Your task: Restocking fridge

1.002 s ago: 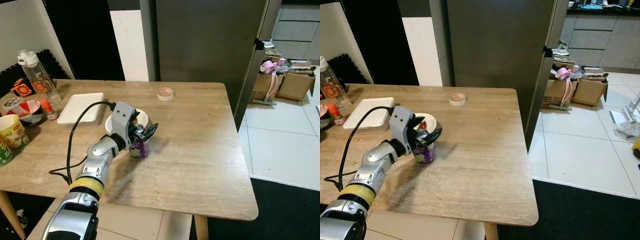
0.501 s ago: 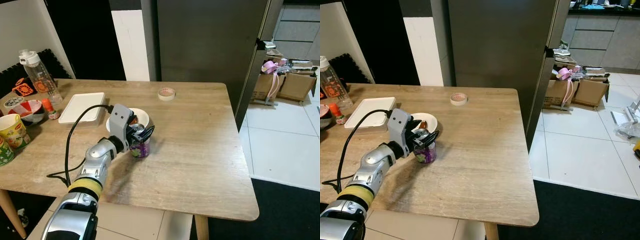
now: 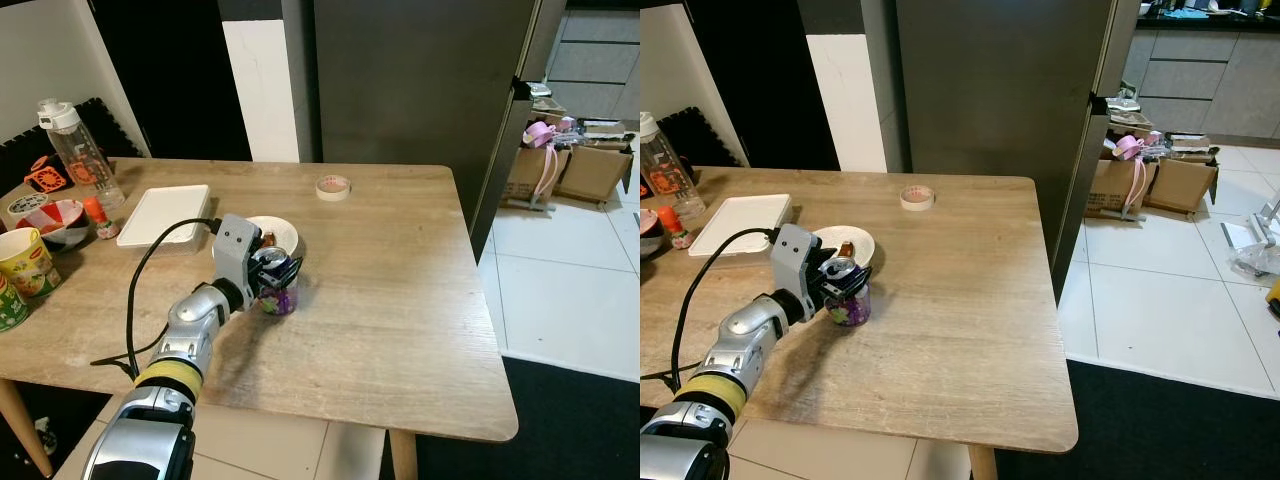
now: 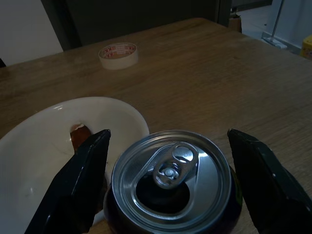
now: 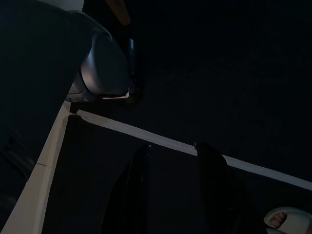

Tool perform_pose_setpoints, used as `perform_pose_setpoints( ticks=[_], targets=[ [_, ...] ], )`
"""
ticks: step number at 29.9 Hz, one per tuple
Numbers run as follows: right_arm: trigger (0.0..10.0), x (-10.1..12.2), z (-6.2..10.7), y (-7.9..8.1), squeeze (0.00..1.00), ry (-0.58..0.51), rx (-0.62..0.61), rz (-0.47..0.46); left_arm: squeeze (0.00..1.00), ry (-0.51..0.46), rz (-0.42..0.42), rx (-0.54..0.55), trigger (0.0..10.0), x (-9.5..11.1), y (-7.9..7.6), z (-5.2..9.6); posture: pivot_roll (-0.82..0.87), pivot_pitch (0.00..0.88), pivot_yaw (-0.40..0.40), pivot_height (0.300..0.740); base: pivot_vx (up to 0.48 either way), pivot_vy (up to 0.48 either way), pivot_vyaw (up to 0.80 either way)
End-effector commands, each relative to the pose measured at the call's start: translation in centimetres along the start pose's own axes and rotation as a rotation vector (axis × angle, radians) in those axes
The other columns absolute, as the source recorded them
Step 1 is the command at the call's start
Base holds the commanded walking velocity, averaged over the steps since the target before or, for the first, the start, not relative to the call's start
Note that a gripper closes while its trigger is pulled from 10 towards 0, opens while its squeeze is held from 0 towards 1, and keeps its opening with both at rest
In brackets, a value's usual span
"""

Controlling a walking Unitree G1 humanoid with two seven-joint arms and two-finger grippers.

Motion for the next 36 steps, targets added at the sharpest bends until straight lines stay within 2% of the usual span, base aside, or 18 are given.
perform_pose_setpoints(
  ticks=[1,9,10,11,17,18,19,20,29,33,36],
  targets=[
    [10.0,-0.1,0.0,0.1,0.00,-0.002,0.001,-0.015,0.00,-0.005,0.003,0.004,10.0,0.1,0.0,-0.1,-0.12,0.000,0.040,0.740,0.000,0.000,0.00],
    [10.0,-0.1,0.0,0.0,0.00,-0.002,-0.002,-0.016,0.00,0.001,0.006,-0.005,10.0,-0.2,-0.3,-0.3,-0.12,0.000,0.037,0.740,0.000,0.000,0.00],
    [10.0,-0.1,0.0,0.0,0.00,-0.001,-0.003,-0.016,0.00,-0.001,0.006,-0.009,2.7,-0.2,-0.4,-0.3,-0.12,0.000,0.037,0.740,0.000,0.000,0.00],
    [10.0,-0.1,0.0,0.0,0.00,-0.001,-0.003,-0.015,0.00,-0.002,0.010,-0.015,0.0,-0.2,-0.4,-0.3,-0.12,0.000,0.037,0.740,0.000,0.000,0.00],
    [10.0,-0.1,0.0,-0.1,0.00,-0.001,-0.004,-0.014,0.00,0.000,0.013,-0.023,0.0,-0.3,-0.5,-0.3,-0.12,0.000,0.036,0.740,0.000,0.000,0.00],
    [10.0,-0.1,0.0,-0.1,0.00,-0.002,-0.004,-0.014,0.00,0.000,0.014,-0.021,3.2,-0.3,-0.5,-0.3,-0.12,0.000,0.036,0.740,0.000,0.000,0.00],
    [10.0,-0.1,0.0,-0.1,0.00,-0.002,-0.004,-0.013,0.00,0.000,0.016,-0.018,4.6,-0.3,-0.4,-0.3,-0.12,0.000,0.036,0.740,0.000,0.000,0.00],
    [10.0,-0.1,0.0,-0.1,0.00,-0.002,-0.004,-0.013,0.00,0.001,0.017,-0.016,10.0,-0.3,-0.4,-0.3,-0.12,0.000,0.036,0.740,0.000,0.000,0.00],
    [10.0,0.0,0.0,-0.1,0.00,-0.003,-0.004,-0.011,0.00,-0.011,0.013,0.002,10.0,0.0,0.0,-0.1,-0.12,0.000,0.033,0.740,0.000,0.000,0.00],
    [10.0,0.1,0.0,-0.2,0.00,-0.005,-0.005,-0.011,0.00,-0.055,-0.003,0.035,10.0,1.0,0.6,0.0,-0.12,0.000,0.032,0.740,0.000,0.000,0.00],
    [10.0,0.2,0.0,-0.2,0.00,-0.008,-0.005,-0.011,0.00,-0.148,-0.037,0.100,10.0,3.1,1.6,0.2,-0.12,0.000,0.032,0.740,0.000,0.000,0.00]
  ],
)
Point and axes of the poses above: a point about 5 cm out from each wrist's last joint towards the gripper, its own z axis pointing back from the gripper into the wrist, its own x axis along the axis of the wrist's last joint, y = z × x, the point moved 6 cm from there along -z, pointing out of the wrist towards the gripper, and after that the axes turned 15 degrees about z, right-handed, at the moved point
